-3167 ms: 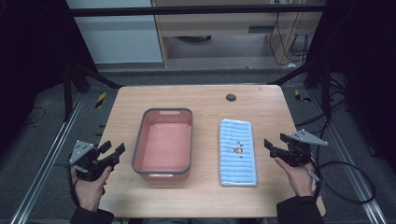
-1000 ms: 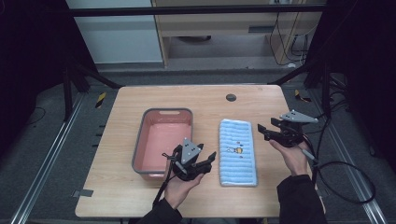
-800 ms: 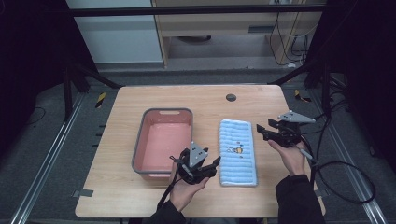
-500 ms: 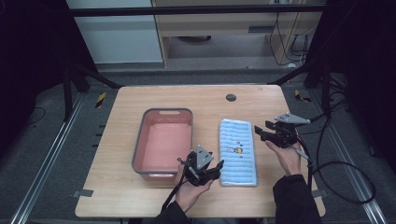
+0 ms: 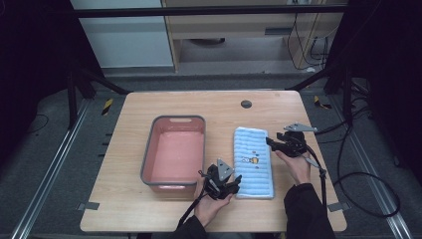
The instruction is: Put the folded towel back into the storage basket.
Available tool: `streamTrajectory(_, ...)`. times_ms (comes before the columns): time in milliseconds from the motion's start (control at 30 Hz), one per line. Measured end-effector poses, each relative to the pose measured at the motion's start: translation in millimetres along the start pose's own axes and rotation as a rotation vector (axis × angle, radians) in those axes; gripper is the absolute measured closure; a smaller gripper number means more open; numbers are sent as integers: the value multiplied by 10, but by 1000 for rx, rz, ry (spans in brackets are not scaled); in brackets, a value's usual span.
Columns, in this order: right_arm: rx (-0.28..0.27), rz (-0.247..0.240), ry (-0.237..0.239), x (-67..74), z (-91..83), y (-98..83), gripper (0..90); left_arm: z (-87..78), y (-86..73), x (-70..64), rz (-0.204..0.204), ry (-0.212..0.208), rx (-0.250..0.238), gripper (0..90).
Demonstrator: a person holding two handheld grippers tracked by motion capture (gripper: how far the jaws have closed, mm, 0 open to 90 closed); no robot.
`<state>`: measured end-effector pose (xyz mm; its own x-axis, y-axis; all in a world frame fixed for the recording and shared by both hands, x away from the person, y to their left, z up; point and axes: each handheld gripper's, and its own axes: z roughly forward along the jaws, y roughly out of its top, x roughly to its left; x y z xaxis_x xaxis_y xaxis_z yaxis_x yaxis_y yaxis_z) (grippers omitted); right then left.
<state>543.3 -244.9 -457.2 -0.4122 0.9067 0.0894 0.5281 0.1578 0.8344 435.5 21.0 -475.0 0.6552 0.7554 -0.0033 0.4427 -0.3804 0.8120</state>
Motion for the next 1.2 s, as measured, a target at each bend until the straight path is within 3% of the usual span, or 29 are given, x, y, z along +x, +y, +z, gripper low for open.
streamTrajectory(333, 37, -4, 3, 23, 228, -84, 470, 127, -83, -8, 7, 12, 24, 508)
streamTrajectory(400, 55, -7, -3, 23, 284, -112, 471, 151, -104, -10, -11, 1, 32, 508)
streamTrajectory(1033, 129, 7, 22, 10, 447, -222, 526, 289, -181, 6, -63, -27, 65, 526)
streamTrajectory(1200, 147, 44, 34, 7, 465, -242, 576, 289, -191, -15, -73, -24, 60, 560)
